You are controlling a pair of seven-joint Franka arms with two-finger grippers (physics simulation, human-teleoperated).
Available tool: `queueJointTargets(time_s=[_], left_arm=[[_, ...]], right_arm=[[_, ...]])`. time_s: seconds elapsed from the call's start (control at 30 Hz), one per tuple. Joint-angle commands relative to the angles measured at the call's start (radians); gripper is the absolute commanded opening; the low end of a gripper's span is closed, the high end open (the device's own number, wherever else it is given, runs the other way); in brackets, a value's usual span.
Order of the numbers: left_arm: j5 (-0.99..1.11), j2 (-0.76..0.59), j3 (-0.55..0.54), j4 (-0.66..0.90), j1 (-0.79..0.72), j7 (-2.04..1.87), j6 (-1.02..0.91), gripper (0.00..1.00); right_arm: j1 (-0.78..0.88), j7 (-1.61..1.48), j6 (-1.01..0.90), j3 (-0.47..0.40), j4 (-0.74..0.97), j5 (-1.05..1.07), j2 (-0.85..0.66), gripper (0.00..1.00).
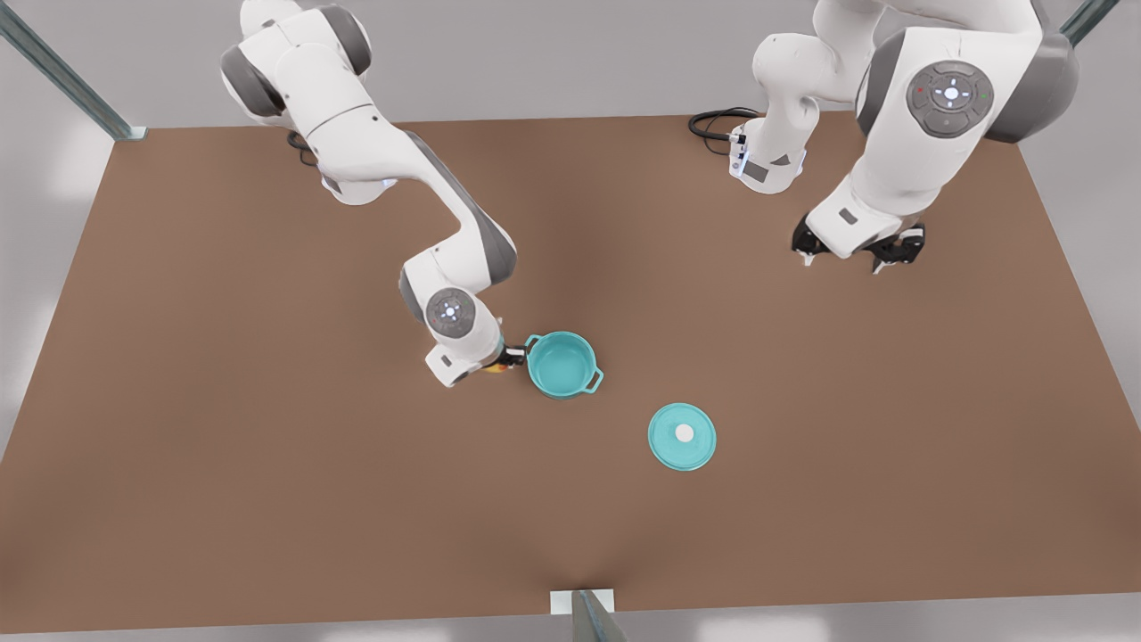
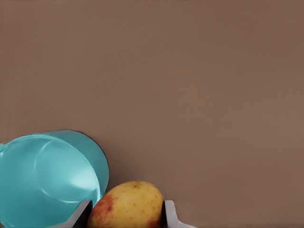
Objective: Open the pot lid and put the potato into the pot
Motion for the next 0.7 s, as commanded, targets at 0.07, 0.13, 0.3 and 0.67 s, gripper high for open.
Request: queueJointTargets(time_s=[0.07, 0.13, 0.3, 0.67], left_arm=[[0.010, 0.015, 0.001, -0.003, 0.020, -0.014, 0.021, 1.00], [0.013, 0.018, -0.006, 0.007, 0.026, -0.013, 0.056, 1.00], [-0.016, 0.021, 0.000, -0.003, 0.029, -0.010, 0.102, 1.00], [-0.155, 0.050, 0.051, -0.035, 0.124, -0.037, 0.097, 1.00]], right_arm=[[0.060, 0.440, -0.012, -0.005, 0.100, 0.030, 0.076, 0.57], [0.093, 0.460, -0.005, -0.017, 0.101, 0.029, 0.100, 0.57], [0.142, 0.509, 0.004, -0.028, 0.149, 0.032, 0.171, 0.57], [0.159, 0.560, -0.005, -0.040, 0.262, 0.030, 0.232, 1.00]])
